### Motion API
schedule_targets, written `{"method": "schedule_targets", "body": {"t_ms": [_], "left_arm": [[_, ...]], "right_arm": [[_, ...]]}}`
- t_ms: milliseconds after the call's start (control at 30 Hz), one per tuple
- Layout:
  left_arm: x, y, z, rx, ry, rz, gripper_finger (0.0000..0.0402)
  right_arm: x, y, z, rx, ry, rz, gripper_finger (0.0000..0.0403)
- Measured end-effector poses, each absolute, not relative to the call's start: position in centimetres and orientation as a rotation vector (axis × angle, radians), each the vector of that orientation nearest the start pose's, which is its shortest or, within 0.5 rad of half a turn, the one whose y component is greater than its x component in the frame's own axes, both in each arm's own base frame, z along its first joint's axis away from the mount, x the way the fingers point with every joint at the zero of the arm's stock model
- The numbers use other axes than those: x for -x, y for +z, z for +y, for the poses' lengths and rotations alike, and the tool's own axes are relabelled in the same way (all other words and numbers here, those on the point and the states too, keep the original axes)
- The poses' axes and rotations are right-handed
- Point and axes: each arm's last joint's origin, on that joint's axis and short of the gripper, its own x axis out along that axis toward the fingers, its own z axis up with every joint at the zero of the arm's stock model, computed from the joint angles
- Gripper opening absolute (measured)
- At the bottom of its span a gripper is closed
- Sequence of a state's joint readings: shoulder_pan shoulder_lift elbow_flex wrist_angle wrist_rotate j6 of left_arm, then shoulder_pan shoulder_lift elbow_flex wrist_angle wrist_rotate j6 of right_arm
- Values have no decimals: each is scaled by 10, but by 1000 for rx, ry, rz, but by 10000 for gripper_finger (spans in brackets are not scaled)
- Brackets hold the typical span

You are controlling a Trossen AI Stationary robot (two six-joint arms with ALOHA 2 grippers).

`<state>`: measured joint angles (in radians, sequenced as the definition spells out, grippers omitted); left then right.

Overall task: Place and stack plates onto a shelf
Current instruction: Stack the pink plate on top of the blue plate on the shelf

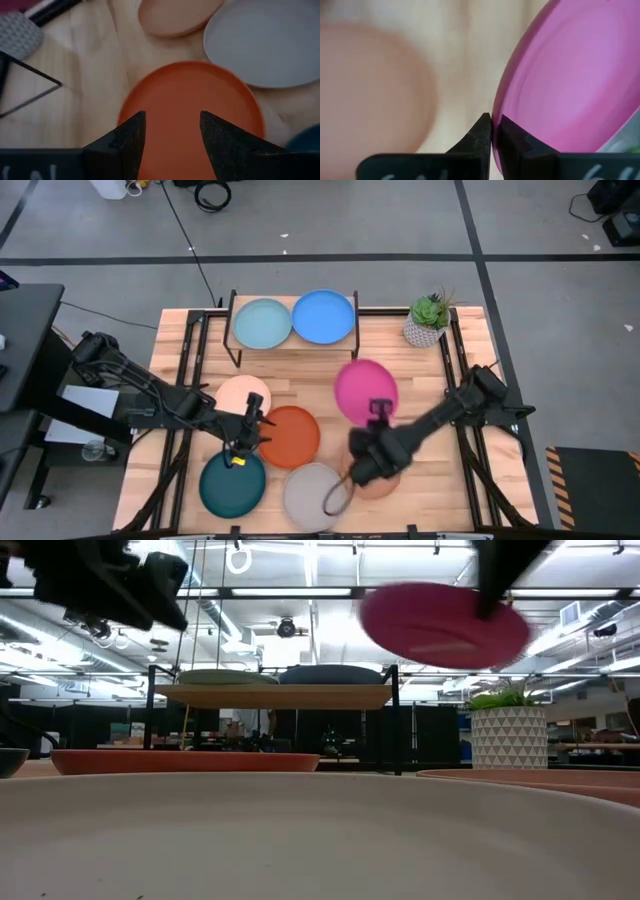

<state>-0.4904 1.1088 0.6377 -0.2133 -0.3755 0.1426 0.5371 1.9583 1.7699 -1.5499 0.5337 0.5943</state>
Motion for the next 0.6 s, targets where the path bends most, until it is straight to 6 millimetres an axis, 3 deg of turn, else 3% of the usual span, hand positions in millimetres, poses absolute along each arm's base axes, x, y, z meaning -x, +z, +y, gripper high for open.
{"method": "schedule_targets", "body": {"t_ms": [233,467,600], "left_arm": [[-194,215,-93,-362,-139,632,194],[-195,217,-90,-368,-67,603,194],[-196,217,-89,-354,-55,604,194]], "right_arm": [[-353,302,116,533,-289,1337,27],[-384,324,32,644,-292,1301,27],[-393,326,-21,631,-279,1292,27]]}}
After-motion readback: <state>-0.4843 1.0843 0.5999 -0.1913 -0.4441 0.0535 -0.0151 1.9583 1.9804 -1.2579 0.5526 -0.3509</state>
